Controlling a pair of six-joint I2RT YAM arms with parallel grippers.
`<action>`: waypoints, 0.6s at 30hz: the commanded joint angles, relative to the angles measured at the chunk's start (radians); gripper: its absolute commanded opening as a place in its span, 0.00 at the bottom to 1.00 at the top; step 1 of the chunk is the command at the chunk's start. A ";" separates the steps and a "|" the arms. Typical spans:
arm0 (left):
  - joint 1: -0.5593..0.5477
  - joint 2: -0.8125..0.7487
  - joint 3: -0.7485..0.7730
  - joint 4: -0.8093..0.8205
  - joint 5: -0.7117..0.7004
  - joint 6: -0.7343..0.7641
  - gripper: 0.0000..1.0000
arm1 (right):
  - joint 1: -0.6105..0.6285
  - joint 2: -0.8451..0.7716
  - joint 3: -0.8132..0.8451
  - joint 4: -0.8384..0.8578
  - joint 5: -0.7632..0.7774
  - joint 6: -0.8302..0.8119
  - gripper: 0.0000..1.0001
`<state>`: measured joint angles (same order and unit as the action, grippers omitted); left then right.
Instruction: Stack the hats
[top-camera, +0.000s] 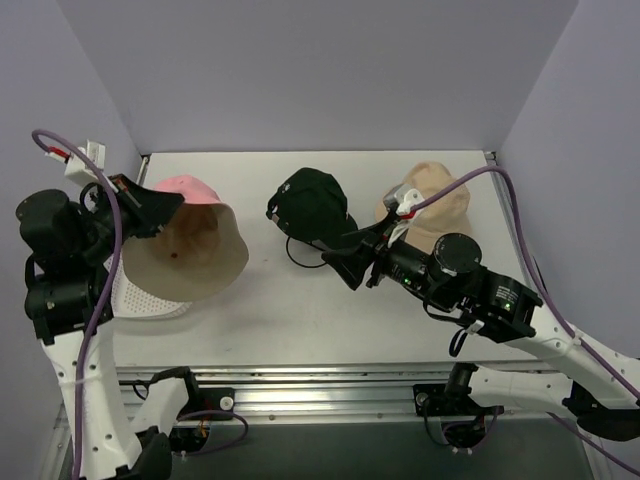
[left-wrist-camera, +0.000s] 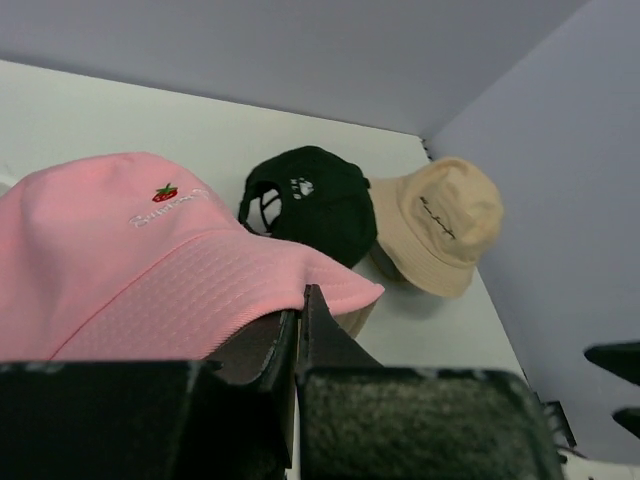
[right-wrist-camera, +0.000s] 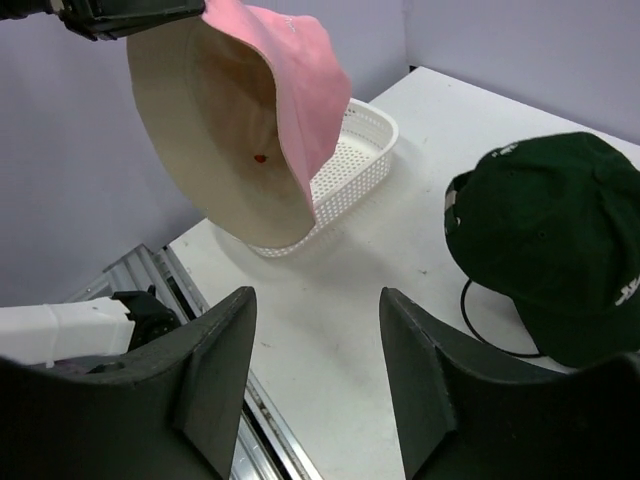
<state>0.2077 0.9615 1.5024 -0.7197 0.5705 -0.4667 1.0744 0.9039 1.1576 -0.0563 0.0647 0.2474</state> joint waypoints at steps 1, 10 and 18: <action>-0.010 -0.069 -0.007 -0.014 0.184 -0.009 0.02 | 0.004 0.065 0.114 -0.005 -0.111 -0.046 0.49; -0.025 -0.240 -0.140 0.077 0.384 -0.167 0.02 | -0.002 0.184 0.201 0.046 -0.212 -0.072 0.64; -0.140 -0.251 -0.217 0.141 0.485 -0.196 0.02 | -0.239 0.285 0.169 0.128 -0.584 -0.061 0.79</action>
<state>0.1135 0.6971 1.2797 -0.6498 0.9890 -0.6544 0.9680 1.1751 1.3346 -0.0292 -0.2996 0.1726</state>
